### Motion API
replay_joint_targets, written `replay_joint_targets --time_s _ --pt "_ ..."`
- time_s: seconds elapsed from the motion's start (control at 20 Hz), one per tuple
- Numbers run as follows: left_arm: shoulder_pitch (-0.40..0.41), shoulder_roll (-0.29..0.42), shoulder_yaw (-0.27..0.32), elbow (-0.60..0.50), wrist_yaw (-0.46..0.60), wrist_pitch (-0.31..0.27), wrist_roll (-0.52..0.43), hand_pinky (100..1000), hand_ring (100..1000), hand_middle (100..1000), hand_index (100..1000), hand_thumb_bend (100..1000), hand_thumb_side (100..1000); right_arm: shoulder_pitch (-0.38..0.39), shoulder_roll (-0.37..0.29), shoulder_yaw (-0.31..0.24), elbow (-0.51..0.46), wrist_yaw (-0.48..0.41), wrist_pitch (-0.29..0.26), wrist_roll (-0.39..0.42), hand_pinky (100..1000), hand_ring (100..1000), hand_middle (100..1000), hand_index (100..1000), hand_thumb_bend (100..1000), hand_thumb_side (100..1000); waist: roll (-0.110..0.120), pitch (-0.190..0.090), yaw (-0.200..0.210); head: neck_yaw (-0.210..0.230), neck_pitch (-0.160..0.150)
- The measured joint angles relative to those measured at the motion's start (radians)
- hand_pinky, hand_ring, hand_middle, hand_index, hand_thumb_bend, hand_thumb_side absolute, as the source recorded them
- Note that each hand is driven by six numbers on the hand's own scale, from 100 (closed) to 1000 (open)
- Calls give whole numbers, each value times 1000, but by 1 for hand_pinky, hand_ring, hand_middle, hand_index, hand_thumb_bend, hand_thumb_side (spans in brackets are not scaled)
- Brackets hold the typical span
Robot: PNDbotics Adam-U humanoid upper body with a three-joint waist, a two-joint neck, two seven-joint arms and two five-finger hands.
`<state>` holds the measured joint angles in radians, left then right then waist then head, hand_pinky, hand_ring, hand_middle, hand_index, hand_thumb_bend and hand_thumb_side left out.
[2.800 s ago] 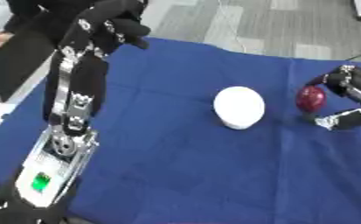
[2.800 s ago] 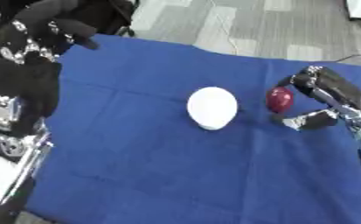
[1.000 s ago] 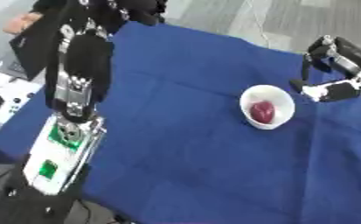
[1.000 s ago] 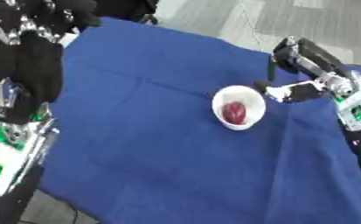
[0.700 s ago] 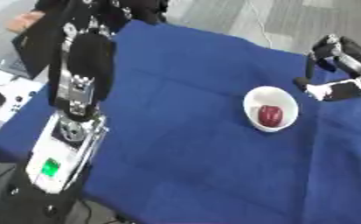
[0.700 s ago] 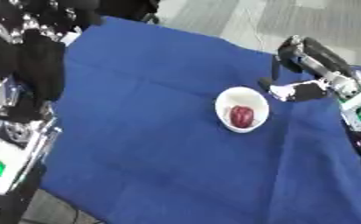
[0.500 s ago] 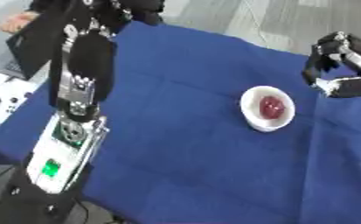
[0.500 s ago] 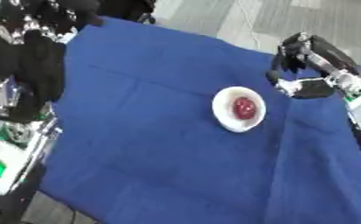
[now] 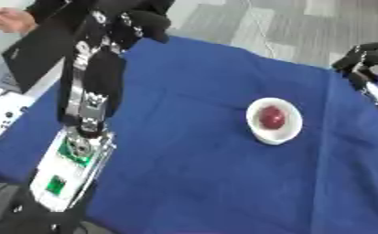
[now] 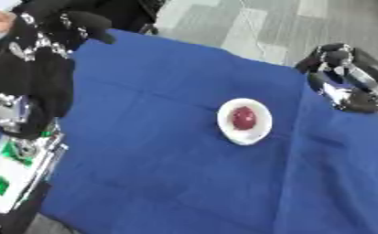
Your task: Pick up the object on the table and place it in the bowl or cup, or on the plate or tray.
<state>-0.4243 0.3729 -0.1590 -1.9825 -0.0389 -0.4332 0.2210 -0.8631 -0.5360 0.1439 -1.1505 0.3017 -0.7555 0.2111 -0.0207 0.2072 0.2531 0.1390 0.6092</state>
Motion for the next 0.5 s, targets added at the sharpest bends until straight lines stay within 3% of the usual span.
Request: replay_joint_targets --time_s 0.5 --pt "17 16 2 0 -9 8 5 558 672 762 841 233 881 261 51 -83 -451 -320 236 -13 344 588 637 832 100 1000 12 0 -29 11 -9"
